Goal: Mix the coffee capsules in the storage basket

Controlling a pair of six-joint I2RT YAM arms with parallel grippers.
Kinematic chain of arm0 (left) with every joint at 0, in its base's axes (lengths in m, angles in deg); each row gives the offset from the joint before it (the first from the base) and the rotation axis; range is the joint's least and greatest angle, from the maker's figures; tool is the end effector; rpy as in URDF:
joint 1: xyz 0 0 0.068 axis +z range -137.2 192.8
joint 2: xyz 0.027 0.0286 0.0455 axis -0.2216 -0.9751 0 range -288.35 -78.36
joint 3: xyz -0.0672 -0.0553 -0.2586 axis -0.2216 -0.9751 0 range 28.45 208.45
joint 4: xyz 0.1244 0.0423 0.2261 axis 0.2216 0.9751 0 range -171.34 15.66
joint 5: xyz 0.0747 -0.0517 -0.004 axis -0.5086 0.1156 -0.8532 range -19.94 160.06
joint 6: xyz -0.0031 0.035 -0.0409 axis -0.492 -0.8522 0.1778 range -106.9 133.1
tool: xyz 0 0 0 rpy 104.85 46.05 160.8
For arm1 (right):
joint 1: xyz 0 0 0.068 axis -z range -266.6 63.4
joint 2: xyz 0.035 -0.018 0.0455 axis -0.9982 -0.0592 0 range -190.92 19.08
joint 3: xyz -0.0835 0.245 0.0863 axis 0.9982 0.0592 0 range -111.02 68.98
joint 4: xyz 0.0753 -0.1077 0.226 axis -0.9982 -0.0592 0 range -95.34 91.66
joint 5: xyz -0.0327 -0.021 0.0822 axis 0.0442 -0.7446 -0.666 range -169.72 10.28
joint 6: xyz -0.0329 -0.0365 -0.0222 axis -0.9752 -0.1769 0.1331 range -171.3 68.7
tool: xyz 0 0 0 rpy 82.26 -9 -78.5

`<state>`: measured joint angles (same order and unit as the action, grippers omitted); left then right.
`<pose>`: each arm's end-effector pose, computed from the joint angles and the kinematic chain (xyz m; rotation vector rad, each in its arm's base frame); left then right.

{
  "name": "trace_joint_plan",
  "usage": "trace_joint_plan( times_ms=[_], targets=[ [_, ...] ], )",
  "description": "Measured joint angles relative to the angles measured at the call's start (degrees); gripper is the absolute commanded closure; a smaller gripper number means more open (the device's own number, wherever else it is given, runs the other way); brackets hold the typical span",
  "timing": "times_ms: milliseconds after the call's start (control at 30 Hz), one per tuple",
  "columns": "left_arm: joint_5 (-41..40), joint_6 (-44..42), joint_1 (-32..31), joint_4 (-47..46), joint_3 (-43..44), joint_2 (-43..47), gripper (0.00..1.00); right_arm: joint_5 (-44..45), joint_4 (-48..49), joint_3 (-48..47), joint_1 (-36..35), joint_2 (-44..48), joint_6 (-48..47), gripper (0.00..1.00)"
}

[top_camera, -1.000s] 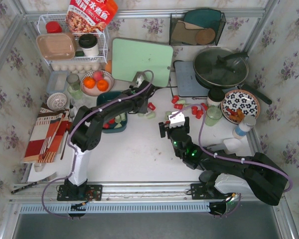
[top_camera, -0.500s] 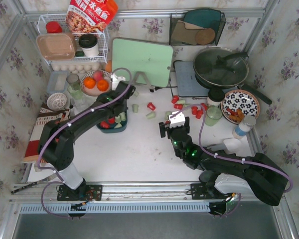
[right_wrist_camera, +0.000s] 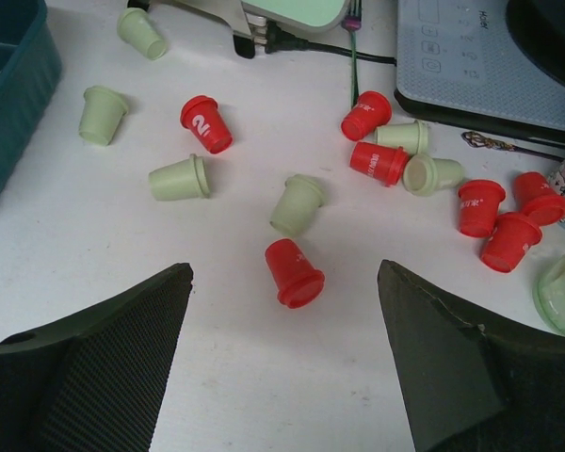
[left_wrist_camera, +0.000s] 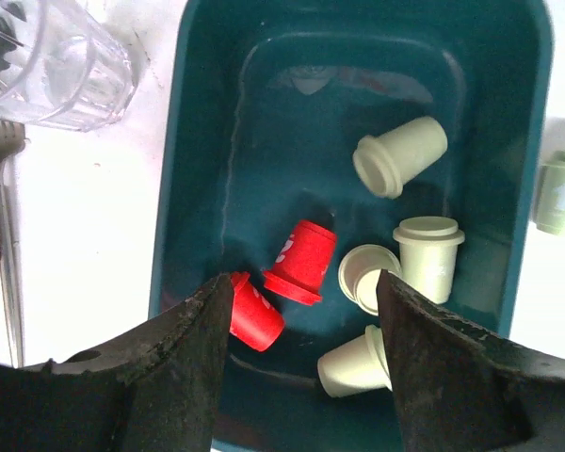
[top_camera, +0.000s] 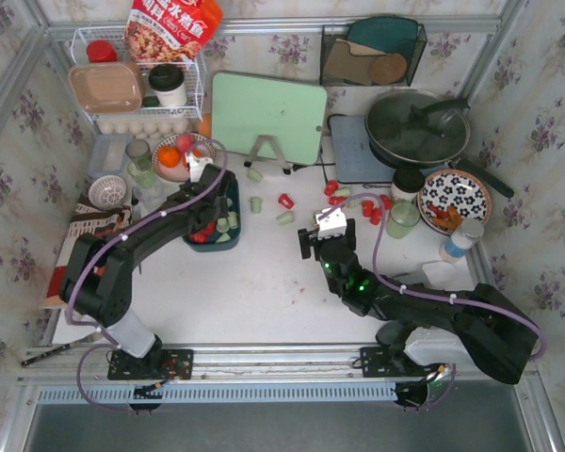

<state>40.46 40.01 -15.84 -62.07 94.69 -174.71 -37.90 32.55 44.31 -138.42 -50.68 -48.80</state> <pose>0.3240 -0.1570 0.2252 -0.1888 2.2878 0.1400 0.1680 0.1752 0.2054 -0.2469 1.7372 0.0258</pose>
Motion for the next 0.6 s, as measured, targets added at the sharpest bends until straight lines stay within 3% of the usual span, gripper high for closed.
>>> trace_joint_plan(
  times_ms=[367, 600],
  targets=[
    [2.29, -1.03, -0.02, -3.85, -8.83, 16.96, 0.34, -9.55, -6.1, -2.21, 9.29, -1.53, 6.54, 0.21],
    [7.65, -1.68, -0.2, 6.12, -9.18, 25.33, 0.34, -15.04, -16.83, -13.44, 10.99, -8.59, 7.3, 0.32]
  ],
)
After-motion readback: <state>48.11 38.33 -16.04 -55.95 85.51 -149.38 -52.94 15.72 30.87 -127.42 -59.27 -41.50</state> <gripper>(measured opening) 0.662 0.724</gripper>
